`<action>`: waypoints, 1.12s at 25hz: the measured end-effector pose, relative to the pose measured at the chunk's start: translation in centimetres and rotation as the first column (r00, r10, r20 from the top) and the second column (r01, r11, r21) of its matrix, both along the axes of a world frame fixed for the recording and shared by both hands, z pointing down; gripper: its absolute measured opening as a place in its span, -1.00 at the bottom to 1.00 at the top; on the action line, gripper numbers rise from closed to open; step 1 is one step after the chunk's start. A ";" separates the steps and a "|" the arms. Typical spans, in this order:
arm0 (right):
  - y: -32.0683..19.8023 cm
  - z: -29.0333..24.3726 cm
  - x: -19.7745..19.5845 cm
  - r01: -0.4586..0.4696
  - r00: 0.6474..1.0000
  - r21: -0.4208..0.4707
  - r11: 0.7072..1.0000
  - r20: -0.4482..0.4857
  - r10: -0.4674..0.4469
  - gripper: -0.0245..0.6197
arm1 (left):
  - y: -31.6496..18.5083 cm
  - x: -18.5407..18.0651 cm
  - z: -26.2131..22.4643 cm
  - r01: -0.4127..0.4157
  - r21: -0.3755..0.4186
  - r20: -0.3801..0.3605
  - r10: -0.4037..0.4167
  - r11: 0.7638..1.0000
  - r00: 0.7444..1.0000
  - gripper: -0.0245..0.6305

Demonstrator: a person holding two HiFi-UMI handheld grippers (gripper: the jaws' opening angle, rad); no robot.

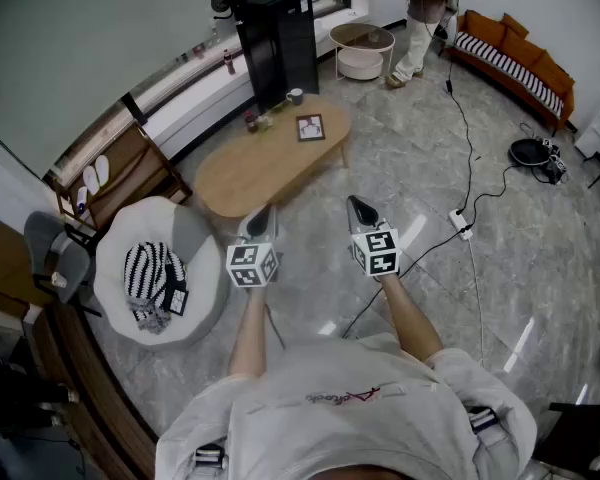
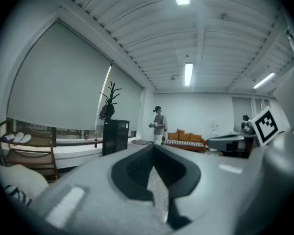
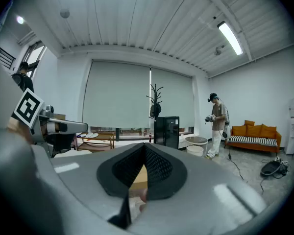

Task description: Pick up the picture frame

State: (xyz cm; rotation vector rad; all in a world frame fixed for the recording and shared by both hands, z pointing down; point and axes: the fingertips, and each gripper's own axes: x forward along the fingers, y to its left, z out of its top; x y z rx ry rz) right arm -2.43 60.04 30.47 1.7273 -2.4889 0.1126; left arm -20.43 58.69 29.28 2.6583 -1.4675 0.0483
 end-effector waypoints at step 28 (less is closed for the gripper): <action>-1.8 1.3 6.1 0.081 0.997 -0.006 0.997 0.001 -0.081 -0.90 | -1.4 7.4 0.3 0.048 0.012 0.019 -0.048 0.999 0.999 -0.93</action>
